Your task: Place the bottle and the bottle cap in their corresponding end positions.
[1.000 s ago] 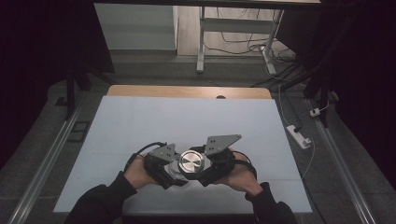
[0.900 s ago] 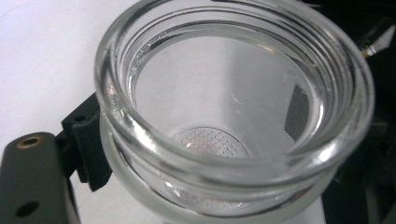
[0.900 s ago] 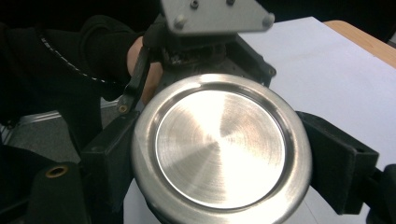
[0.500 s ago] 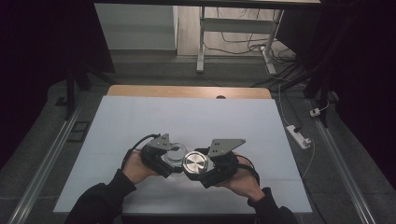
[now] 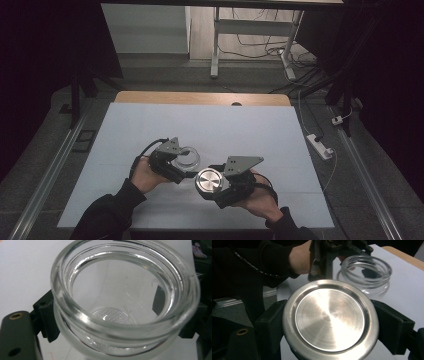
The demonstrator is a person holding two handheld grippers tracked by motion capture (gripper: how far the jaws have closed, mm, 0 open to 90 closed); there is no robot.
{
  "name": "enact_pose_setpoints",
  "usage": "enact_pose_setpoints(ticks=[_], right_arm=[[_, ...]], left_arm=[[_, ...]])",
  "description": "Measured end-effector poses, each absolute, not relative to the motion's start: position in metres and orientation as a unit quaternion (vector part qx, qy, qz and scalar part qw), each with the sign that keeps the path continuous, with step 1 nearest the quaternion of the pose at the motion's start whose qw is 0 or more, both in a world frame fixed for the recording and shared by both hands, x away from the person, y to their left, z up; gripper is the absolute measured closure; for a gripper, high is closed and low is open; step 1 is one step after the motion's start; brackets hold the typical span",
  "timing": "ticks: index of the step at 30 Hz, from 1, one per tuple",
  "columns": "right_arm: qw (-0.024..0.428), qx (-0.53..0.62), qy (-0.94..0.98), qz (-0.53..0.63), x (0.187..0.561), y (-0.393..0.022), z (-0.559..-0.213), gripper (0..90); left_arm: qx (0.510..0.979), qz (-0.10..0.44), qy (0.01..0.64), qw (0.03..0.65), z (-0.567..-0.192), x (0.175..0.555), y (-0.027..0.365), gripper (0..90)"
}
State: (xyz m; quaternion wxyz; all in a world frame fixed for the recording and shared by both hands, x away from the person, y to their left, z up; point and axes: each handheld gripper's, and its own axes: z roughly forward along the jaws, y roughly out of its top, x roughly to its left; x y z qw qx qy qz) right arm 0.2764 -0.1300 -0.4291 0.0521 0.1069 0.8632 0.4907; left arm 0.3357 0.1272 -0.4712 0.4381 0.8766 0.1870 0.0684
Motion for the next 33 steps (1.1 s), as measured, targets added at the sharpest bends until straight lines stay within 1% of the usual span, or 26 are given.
enact_pose_setpoints(ticks=[8, 20, 33], right_arm=[[0.054, 0.107, 0.862, 0.493, 0.271, -0.127, -0.435, 18.7], [0.060, 0.116, 0.860, 0.494, 0.266, -0.130, -0.444, 18.7], [0.073, 0.123, 0.867, 0.478, 0.260, -0.129, -0.465, 18.7]], left_arm=[[0.871, 0.076, 0.196, 0.445, -0.467, 0.345, 0.128, 14.9], [0.867, 0.085, 0.197, 0.449, -0.462, 0.361, 0.117, 14.9], [0.863, 0.094, 0.206, 0.451, -0.462, 0.382, 0.105, 14.9]])
